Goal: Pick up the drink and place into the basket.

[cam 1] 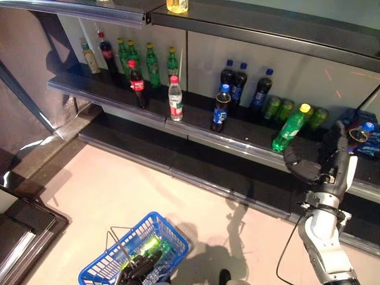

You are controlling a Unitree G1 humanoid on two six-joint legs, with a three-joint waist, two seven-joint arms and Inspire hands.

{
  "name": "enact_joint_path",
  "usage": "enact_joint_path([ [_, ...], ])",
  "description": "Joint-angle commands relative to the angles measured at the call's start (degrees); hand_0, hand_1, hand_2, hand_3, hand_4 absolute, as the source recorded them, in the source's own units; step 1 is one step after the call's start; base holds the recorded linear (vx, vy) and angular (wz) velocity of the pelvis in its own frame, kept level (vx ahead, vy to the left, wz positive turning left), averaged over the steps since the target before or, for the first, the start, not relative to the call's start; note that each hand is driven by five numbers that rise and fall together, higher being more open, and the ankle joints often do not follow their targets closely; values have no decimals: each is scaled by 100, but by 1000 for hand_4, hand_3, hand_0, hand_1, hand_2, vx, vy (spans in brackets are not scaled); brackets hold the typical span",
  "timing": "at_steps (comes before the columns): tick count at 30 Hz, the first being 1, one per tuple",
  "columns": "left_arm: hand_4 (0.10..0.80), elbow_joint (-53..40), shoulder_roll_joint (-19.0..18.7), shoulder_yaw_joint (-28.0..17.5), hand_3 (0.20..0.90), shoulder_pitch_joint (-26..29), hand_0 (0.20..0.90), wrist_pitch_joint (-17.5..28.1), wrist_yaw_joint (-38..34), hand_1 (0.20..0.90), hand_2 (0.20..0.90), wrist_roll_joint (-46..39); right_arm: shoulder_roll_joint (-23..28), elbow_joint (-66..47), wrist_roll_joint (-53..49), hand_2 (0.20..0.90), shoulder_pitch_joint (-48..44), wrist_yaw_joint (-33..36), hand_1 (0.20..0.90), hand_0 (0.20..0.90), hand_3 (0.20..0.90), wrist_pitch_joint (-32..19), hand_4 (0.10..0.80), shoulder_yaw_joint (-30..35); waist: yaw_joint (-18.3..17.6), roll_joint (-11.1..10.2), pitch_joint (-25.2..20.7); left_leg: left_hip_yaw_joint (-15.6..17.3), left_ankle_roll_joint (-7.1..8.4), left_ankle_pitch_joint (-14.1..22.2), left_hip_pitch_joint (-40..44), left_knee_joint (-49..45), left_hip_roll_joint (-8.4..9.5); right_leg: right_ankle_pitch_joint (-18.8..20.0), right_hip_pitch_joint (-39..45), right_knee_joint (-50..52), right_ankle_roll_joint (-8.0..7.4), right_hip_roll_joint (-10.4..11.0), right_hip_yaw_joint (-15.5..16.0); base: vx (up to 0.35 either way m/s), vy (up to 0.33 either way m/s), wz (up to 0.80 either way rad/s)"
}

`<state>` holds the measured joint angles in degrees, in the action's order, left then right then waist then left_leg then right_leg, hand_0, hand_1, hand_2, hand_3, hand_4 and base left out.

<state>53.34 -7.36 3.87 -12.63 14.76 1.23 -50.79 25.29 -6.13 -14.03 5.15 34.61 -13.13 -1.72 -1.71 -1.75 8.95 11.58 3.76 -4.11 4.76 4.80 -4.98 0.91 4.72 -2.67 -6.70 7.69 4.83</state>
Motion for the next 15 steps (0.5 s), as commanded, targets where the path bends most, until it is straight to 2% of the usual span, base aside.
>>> enact_joint_path([
  [1, 100, -718, -311, -43, 200, 255, 300, 650, 262, 300, 300, 351, 112, -516, -72, 900, -551, -8, 900, 900, 900, -485, 800, 139, 166, 59, -27, -207, -200, 664, -438, -1078, 5, -416, -226, 1073, -84, 289, 200, 87, 66, -21],
  [2, 100, -735, -345, -31, 200, 261, 300, 637, 261, 300, 300, 386, 80, -502, -111, 900, -558, 28, 900, 900, 900, -484, 800, 102, 167, 59, -13, -158, -251, 688, -434, -1110, 32, -442, -289, 1306, -99, 293, 260, 77, 72, -19],
  [4, 100, -849, -516, 43, 200, 371, 300, 606, 233, 300, 300, 431, 30, -334, -131, 900, -772, 378, 900, 900, 900, -563, 800, -78, 164, 51, 154, -37, -378, 784, -408, -1224, 73, -258, -851, 2309, -196, 322, 363, 63, 17, -41],
  [6, 100, -911, -599, 97, 200, 540, 300, 616, 209, 300, 300, 329, 4, -141, -163, 900, -1057, 517, 900, 900, 900, -620, 800, -149, 232, 34, 276, 53, -295, 809, -532, -1427, 11, -72, -919, 1955, -169, 599, 443, -31, -158, -48],
  [8, 100, -983, -695, 145, 200, 824, 300, 636, 198, 300, 300, 54, -67, 83, -93, 900, -1561, 667, 900, 900, 900, -644, 800, -216, 260, 23, 491, 136, -197, 874, -699, -1615, -74, 395, -1103, 1548, -224, 919, 439, -191, -257, -15],
  [9, 100, -1025, -775, 143, 200, 1144, 300, 643, 151, 300, 300, -127, -131, 292, -46, 900, -2130, 735, 900, 900, 900, -597, 800, -265, 259, 50, 721, 202, -158, 909, -901, -1798, -244, 431, -1272, 1411, -273, 1006, 402, -243, -244, -17],
  [12, 100, -1125, -809, 329, 200, 1390, 300, 676, -41, 300, 300, -237, -19, 360, -151, 900, -2511, 804, 900, 900, 900, -439, 800, -206, 220, 32, 924, 43, -75, 922, -1420, -2348, -396, 181, -1377, 1421, -223, 797, 334, -150, -272, -9],
  [13, 100, -1186, -755, 404, 200, 1415, 300, 712, -34, 300, 300, -391, -15, 412, -76, 900, -2726, 879, 900, 900, 900, -387, 800, -219, 227, 93, 1062, -36, 28, 845, -1588, -2431, -469, 100, -1494, 1539, -176, 709, 417, -94, -165, 39],
  [15, 100, -1173, -664, 463, 200, 1366, 300, 746, 56, 300, 300, -394, -14, 457, -20, 900, -2836, 941, 900, 900, 900, -371, 800, -201, 224, 145, 1180, -123, 78, 737, -1618, -2311, -533, 38, -1583, 1608, -98, 615, 424, -44, -118, 32],
])
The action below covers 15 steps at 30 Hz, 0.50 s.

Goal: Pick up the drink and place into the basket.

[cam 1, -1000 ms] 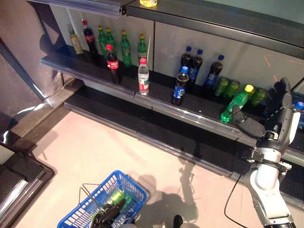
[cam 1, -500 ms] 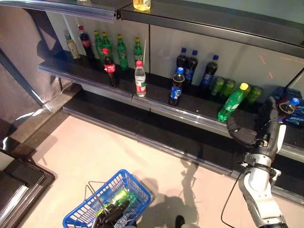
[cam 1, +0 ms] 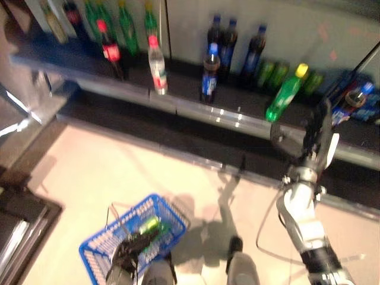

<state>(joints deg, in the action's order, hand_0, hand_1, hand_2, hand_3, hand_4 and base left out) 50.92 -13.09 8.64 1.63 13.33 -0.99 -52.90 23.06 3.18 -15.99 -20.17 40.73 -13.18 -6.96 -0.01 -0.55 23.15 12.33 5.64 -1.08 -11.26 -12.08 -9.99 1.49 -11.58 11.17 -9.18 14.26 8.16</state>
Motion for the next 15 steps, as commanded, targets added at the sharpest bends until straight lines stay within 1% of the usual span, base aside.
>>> enact_joint_path([
  [1, 100, -960, -46, 60, 200, -115, 300, 916, 374, 300, 300, -133, 234, -468, 147, 900, -339, 377, 900, 900, 900, -418, 800, 343, 60, 53, -133, -276, -93, 359, -59, -548, -27, -26, -16, 232, 194, -75, 90, -39, -80, -5],
  [4, 100, -923, -7, 179, 200, -176, 300, 1042, 594, 300, 300, -182, 317, -414, 94, 900, -449, 401, 900, 900, 900, -506, 800, 415, 60, 126, 44, -372, -74, 230, -159, -388, -1, -3, -157, 214, 252, -107, 128, -76, -51, -11],
  [7, 100, -859, 21, 256, 200, -162, 300, 1140, 833, 300, 300, -204, 449, -387, 161, 900, -683, 354, 900, 900, 900, -521, 800, 457, 44, 225, 224, -422, -82, 117, -257, -197, 91, 34, -376, 232, 276, -93, 159, -66, 14, 1],
  [9, 100, -826, 21, 278, 200, -130, 300, 1172, 870, 300, 300, -239, 486, -376, 178, 900, -773, 357, 900, 900, 900, -502, 800, 462, 35, 249, 265, -422, -92, 108, -271, -172, 124, 37, -433, 259, 274, -82, 148, 2, 12, 3],
  [11, 100, -765, 1, 310, 200, 8, 300, 1208, 868, 300, 300, -313, 557, -331, 197, 900, -1062, 402, 900, 900, 900, -429, 800, 459, 26, 290, 350, -409, -101, 128, -348, -218, 178, 35, -549, 326, 273, -40, 146, 11, 27, 7],
  [15, 100, -768, -47, 354, 200, 151, 300, 1161, 833, 300, 300, -348, 686, -223, 198, 900, -1425, 496, 900, 900, 900, -350, 800, 476, 51, 341, 465, -441, -110, 146, -476, -340, 232, 15, -641, 410, 295, -25, 133, 15, 1, 6],
])
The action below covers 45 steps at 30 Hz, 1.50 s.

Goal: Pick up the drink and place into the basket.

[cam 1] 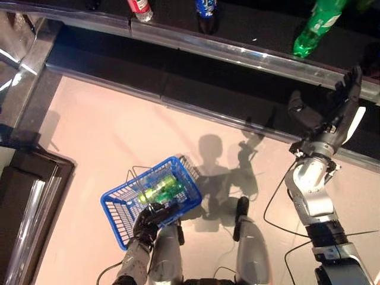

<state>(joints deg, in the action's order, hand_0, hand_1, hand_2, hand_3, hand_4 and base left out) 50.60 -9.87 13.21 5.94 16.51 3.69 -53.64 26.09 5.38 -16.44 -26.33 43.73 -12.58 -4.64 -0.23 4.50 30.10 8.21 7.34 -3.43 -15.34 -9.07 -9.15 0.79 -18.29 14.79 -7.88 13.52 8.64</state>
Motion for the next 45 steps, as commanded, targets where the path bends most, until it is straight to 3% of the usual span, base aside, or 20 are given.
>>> enact_joint_path([
  [1, 100, -734, -374, -105, 200, -263, 300, 834, 363, 300, 300, -288, 394, -433, 245, 900, -847, 214, 900, 900, 900, -403, 800, 243, 73, -159, -218, -33, -279, 383, -83, -654, 151, 82, 21, 54, 167, 48, 84, 31, -31, 2],
  [12, 100, -779, -446, 47, 200, -201, 300, 690, 370, 300, 300, -212, 702, -212, 4, 900, -1732, 232, 900, 900, 900, -190, 800, 257, 212, -48, -31, -155, -299, 321, -373, -689, 222, 89, -177, 55, 205, 37, 123, 14, -25, 3],
  [23, 100, -846, -600, 209, 200, -56, 300, 618, 265, 300, 300, -288, 1033, 609, -400, 900, -2539, 1118, 900, 900, 900, 156, 800, 242, 353, 0, -30, -207, -315, 297, -567, -719, 233, 77, -267, 53, 230, 38, 191, 37, -16, 2],
  [34, 100, -1008, -744, 398, 200, -4, 300, 540, 204, 300, 300, -385, 1493, 1718, -684, 900, -3465, 1532, 900, 900, 900, 136, 800, -85, 486, 97, -30, -289, -347, 244, -869, -696, 268, 71, -557, 121, 242, 49, 212, 5, -8, 2],
  [45, 100, -1256, -820, 471, 200, -48, 300, 466, 268, 300, 300, -574, 1800, 2099, -782, 900, -4152, 1568, 900, 900, 900, 212, 800, -489, 548, 235, -30, -316, -363, 172, -1011, -516, 333, 20, -806, 170, 244, 38, 157, 2, 1, 2],
])
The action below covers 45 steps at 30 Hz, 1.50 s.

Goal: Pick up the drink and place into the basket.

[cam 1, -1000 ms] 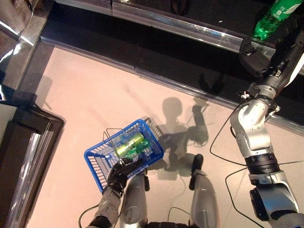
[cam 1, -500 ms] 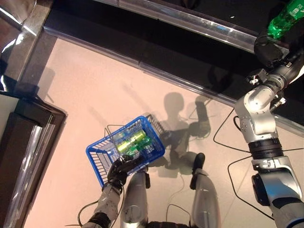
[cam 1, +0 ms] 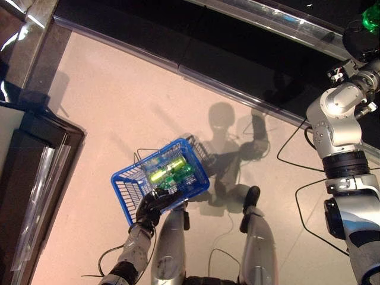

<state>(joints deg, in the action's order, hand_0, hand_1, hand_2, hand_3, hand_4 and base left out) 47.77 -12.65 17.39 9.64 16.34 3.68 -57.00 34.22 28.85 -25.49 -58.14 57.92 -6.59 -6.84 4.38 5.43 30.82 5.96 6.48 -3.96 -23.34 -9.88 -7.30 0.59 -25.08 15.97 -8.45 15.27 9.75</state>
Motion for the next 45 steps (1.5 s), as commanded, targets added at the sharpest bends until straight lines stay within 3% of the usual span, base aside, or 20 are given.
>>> enact_joint_path([
  [1, 100, -1000, -555, 70, 200, -424, 300, 473, 265, 300, 300, -244, 997, -238, 141, 900, -1006, 142, 900, 900, 900, -393, 800, -285, 93, 147, -102, -94, -277, 224, -213, -428, 151, 37, -131, 53, 301, -135, 47, 0, 0, 0],
  [20, 100, -1102, -708, 91, 200, -433, 300, 391, 292, 300, 300, -327, 1318, 214, -151, 900, -1395, 232, 900, 900, 900, -365, 800, -476, 106, 150, -102, -56, -287, 175, -128, -303, 171, 85, -79, -34, 295, -129, 69, -11, 0, 0],
  [34, 100, -1082, -854, 158, 200, -362, 300, 403, 313, 300, 300, -443, 1640, 1398, -716, 900, -2104, -145, 900, 900, 900, -826, 800, -1000, 201, 210, -102, -42, -257, 114, -220, -199, 168, 70, -152, -72, 272, -101, 190, -11, -1, 0],
  [45, 100, -1268, -1019, 166, 200, -468, 300, 385, 391, 300, 300, -561, 1918, 1759, -914, 900, -2479, -269, 900, 900, 900, -902, 800, -1301, 266, 266, -102, -85, -278, 105, -468, -261, 205, -3, -428, 127, 288, -72, 223, 4, -8, 2],
])
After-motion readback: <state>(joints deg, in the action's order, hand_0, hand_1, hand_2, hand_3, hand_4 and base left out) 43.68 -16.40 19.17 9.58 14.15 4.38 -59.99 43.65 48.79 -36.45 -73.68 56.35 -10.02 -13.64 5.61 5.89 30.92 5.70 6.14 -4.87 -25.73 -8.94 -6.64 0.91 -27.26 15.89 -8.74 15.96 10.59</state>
